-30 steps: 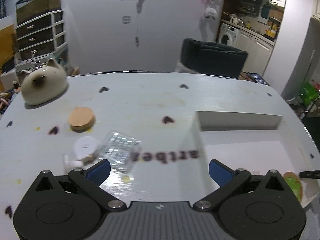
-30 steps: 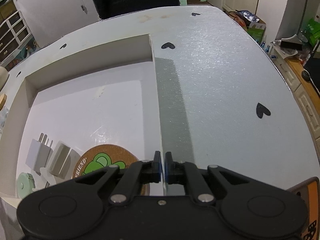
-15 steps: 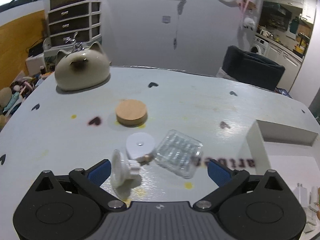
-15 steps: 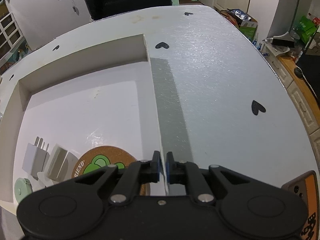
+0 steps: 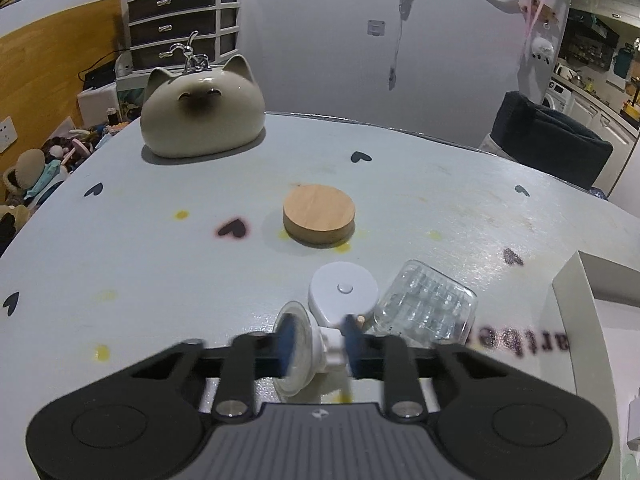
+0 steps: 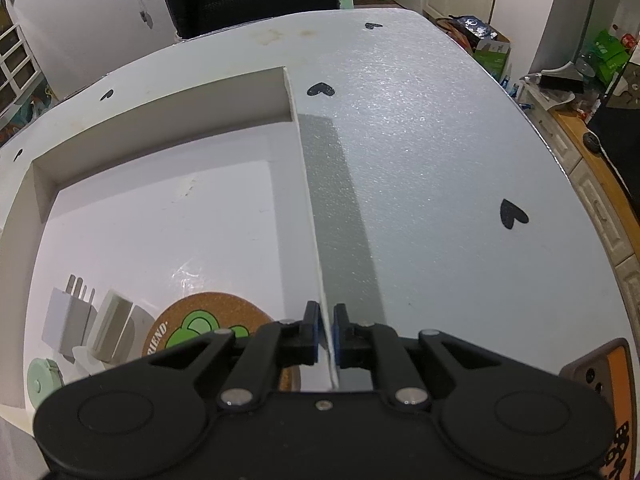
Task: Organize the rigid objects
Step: 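Grasp the white suction-cup hook with the left tool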
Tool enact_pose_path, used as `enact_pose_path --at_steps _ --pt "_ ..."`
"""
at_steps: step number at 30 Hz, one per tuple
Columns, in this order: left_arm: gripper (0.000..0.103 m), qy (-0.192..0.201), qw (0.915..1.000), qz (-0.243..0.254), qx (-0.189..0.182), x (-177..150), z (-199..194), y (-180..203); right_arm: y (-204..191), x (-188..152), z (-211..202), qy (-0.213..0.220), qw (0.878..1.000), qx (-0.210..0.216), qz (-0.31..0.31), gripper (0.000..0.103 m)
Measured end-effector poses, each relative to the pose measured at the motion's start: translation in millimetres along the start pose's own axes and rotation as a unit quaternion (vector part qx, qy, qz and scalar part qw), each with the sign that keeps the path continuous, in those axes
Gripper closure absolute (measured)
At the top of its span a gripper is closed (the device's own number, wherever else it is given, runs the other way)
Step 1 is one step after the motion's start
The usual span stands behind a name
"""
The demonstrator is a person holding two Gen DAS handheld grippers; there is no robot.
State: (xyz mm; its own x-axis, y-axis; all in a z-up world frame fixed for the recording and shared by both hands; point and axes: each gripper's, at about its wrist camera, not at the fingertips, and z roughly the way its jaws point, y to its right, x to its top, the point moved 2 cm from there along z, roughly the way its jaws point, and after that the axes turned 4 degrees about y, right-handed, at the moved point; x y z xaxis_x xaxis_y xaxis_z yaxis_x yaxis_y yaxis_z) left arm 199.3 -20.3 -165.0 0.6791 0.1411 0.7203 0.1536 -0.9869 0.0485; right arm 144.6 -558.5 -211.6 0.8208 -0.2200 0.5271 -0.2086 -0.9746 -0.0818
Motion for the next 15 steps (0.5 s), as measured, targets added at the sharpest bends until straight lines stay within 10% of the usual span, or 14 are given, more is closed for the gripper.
enact_pose_path --at_steps 15 --pt "0.093 0.015 0.9997 -0.018 -0.006 -6 -23 -3 0 0 0 0.001 1.000 0.000 0.000 0.094"
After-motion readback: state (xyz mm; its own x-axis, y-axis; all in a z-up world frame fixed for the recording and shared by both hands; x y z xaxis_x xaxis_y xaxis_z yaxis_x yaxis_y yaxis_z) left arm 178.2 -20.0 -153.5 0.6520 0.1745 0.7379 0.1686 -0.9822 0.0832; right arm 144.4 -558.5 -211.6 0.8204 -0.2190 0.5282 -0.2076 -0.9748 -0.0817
